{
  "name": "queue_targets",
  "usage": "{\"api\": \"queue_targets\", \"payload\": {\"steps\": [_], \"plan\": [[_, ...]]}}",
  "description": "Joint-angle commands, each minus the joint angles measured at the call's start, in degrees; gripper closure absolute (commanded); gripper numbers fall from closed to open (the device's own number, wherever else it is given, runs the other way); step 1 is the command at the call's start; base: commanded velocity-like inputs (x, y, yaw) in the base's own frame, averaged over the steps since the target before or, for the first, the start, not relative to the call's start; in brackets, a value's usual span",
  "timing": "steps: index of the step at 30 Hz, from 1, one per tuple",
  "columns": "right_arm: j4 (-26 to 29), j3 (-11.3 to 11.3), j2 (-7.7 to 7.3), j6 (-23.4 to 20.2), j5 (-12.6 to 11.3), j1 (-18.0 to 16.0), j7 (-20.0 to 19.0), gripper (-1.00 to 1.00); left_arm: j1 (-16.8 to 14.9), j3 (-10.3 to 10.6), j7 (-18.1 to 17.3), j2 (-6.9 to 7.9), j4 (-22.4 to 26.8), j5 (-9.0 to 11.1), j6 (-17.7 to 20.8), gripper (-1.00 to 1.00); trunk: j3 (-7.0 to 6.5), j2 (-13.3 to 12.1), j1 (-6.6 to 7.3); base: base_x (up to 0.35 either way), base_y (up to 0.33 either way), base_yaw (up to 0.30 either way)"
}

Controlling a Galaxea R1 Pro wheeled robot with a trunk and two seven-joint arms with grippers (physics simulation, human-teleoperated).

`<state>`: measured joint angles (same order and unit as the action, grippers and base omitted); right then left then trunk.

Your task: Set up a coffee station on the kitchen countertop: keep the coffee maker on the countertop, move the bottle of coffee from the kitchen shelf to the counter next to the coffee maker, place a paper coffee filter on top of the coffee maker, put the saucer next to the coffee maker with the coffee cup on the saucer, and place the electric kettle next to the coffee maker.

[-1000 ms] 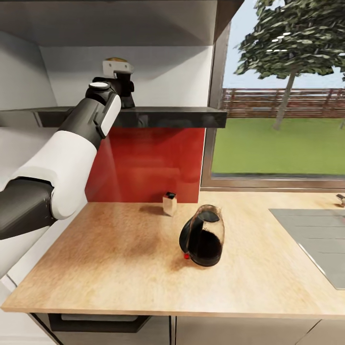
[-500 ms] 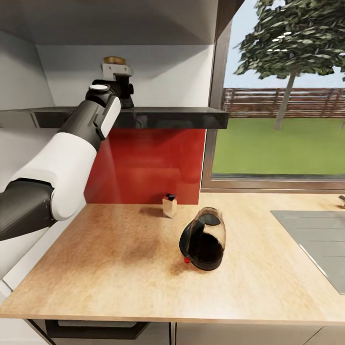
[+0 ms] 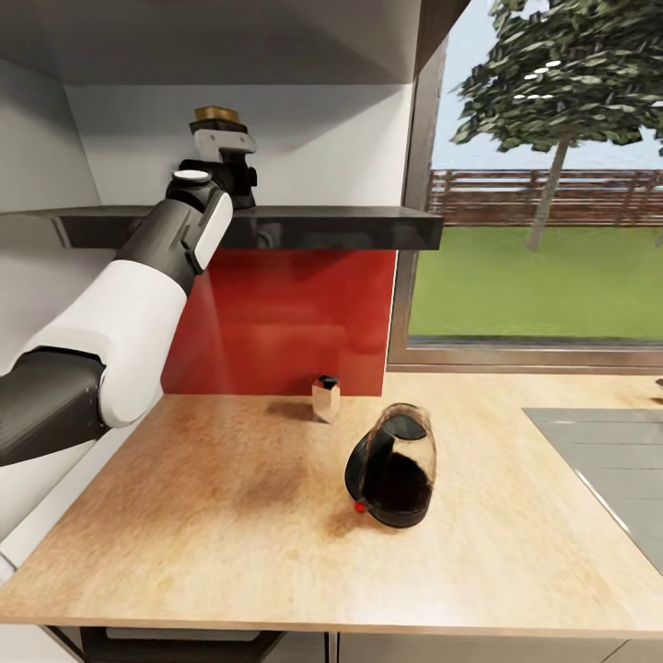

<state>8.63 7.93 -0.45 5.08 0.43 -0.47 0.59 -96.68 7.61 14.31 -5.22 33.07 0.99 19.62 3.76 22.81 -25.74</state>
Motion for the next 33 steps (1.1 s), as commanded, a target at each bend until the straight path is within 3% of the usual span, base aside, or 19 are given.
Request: {"api": "queue_targets", "payload": {"steps": [1, 4, 5, 33], "plan": [[-0.06, 0.25, 0.01, 0.23, 0.03, -0.03, 0.03, -1.0, -0.04, 0.29, 0.36, 0.04, 0.04, 0.15, 0.32, -1.0, 0.14, 0.11, -0.04, 0.03, 0.0, 0.0], [-0.05, 0.25, 0.01, 0.26, 0.04, -0.02, 0.03, -1.0, 0.06, 0.3, 0.36, 0.04, 0.11, 0.0, 0.26, -1.0, 0.14, 0.11, -0.04, 0.008, 0.0, 0.0], [-0.07, 0.25, 0.01, 0.27, 0.03, -0.03, 0.03, -1.0, 0.07, 0.34, 0.36, 0.02, 0.13, -0.06, 0.3, 1.0, 0.14, 0.11, -0.04, 0.003, 0.0, 0.0], [0.05, 0.4, 0.01, 0.07, 0.01, -0.05, -0.41, -1.0, 0.08, 0.44, -0.12, 0.0, 2.66, -0.28, 1.31, 1.0, 0.14, 0.11, -0.04, 0.0, 0.0, 0.0]]}}
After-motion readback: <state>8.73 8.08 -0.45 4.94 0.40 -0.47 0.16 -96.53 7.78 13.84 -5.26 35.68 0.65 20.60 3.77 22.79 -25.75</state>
